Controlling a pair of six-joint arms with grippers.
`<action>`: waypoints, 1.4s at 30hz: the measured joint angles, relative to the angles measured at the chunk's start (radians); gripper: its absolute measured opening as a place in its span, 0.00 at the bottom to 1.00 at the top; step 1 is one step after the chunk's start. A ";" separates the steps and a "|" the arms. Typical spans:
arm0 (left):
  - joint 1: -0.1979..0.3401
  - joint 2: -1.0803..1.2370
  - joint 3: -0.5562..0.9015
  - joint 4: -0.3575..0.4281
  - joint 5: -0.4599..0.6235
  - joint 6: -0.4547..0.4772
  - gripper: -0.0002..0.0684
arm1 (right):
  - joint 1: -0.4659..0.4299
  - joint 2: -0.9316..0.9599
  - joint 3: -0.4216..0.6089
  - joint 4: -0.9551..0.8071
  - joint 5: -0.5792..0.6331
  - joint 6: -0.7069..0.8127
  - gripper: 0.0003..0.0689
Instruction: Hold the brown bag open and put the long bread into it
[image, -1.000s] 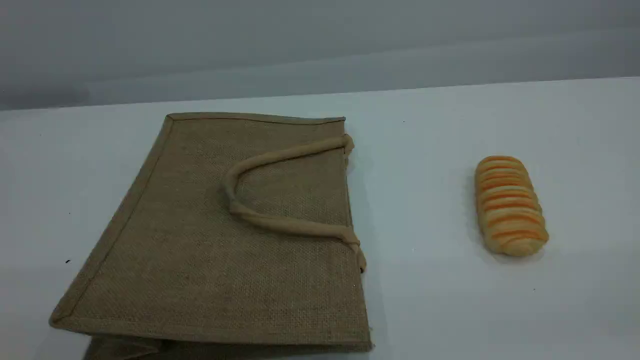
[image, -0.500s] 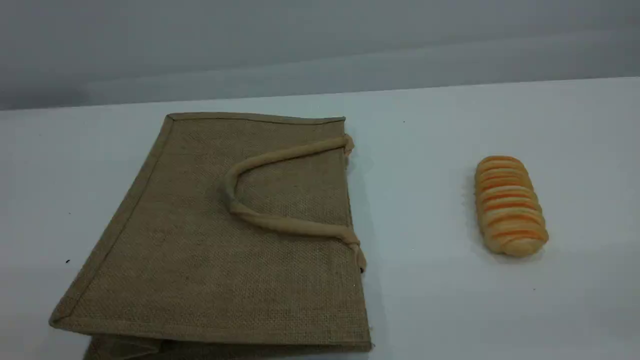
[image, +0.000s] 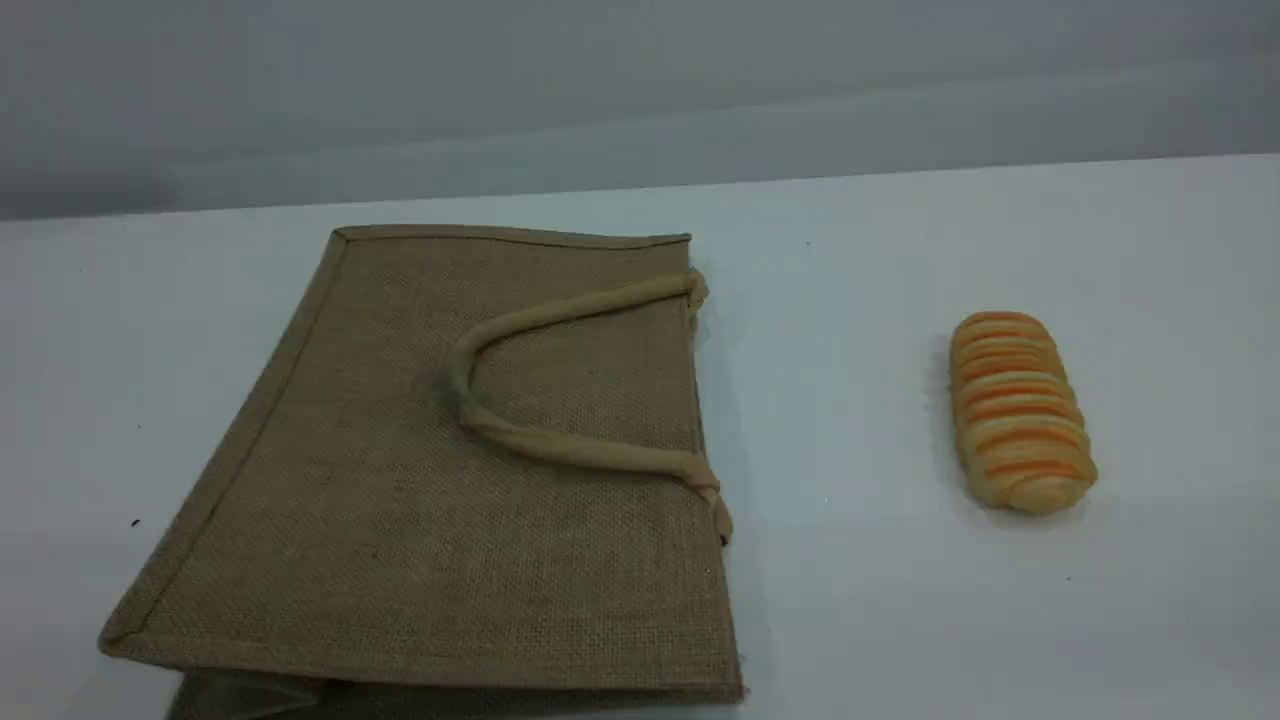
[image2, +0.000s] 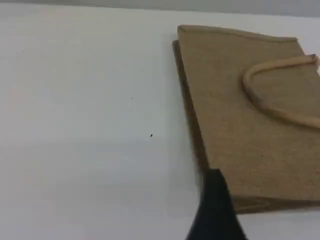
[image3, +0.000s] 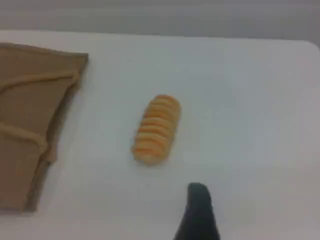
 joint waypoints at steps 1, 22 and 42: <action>0.000 0.000 0.000 0.000 0.000 0.000 0.64 | 0.000 0.000 0.000 0.008 0.000 0.000 0.71; 0.000 0.518 -0.186 -0.026 -0.286 0.032 0.64 | 0.000 0.394 -0.053 0.347 -0.405 -0.246 0.71; 0.000 1.664 -0.531 -0.398 -0.528 0.192 0.64 | 0.001 1.320 -0.206 1.246 -0.616 -1.021 0.71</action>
